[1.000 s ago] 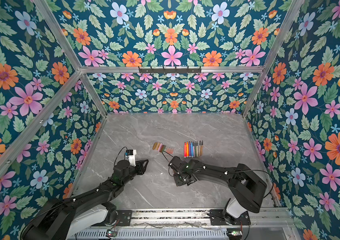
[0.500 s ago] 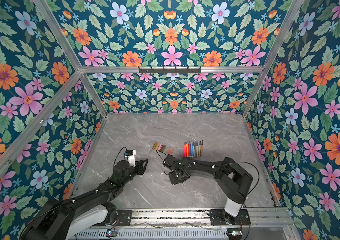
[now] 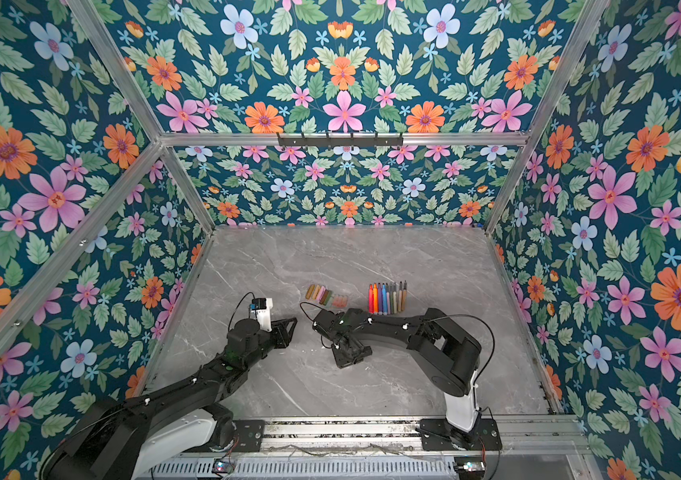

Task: Open the pen caps
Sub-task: 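Lower the right gripper onto the brown pen barrel and grasp it, then lift the brown pen toward center while the left gripper grasps its pink cap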

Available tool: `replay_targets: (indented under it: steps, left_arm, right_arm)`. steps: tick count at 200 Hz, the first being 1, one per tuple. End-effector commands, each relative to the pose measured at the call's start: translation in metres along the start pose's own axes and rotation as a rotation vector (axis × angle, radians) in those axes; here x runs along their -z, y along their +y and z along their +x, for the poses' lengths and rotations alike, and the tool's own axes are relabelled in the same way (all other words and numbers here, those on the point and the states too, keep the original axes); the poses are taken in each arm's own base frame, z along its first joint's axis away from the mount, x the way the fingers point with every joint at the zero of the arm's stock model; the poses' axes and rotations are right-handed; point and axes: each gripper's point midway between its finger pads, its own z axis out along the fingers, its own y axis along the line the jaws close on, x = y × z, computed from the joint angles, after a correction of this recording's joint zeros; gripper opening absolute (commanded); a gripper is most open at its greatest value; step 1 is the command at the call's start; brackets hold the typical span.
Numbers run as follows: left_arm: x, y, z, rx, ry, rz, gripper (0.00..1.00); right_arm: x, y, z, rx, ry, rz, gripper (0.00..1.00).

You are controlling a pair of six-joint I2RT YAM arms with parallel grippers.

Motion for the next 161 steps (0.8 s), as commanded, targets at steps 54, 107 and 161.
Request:
replay_targets:
  steps: [54,107,161]
  left_arm:
    - [0.012,-0.071,-0.005,0.148,0.104,0.132,0.44]
    - [0.003,-0.135,0.015,0.173,0.254,0.279,0.45]
    - [-0.014,-0.183,0.03,0.126,0.327,0.34,0.45]
  right_arm:
    - [0.047,0.001,0.052,-0.125,-0.144,-0.376,0.0]
    - [0.076,-0.014,0.062,-0.158,-0.368,-0.569,0.0]
    - [0.088,-0.039,0.061,-0.247,-0.494,-0.68,0.0]
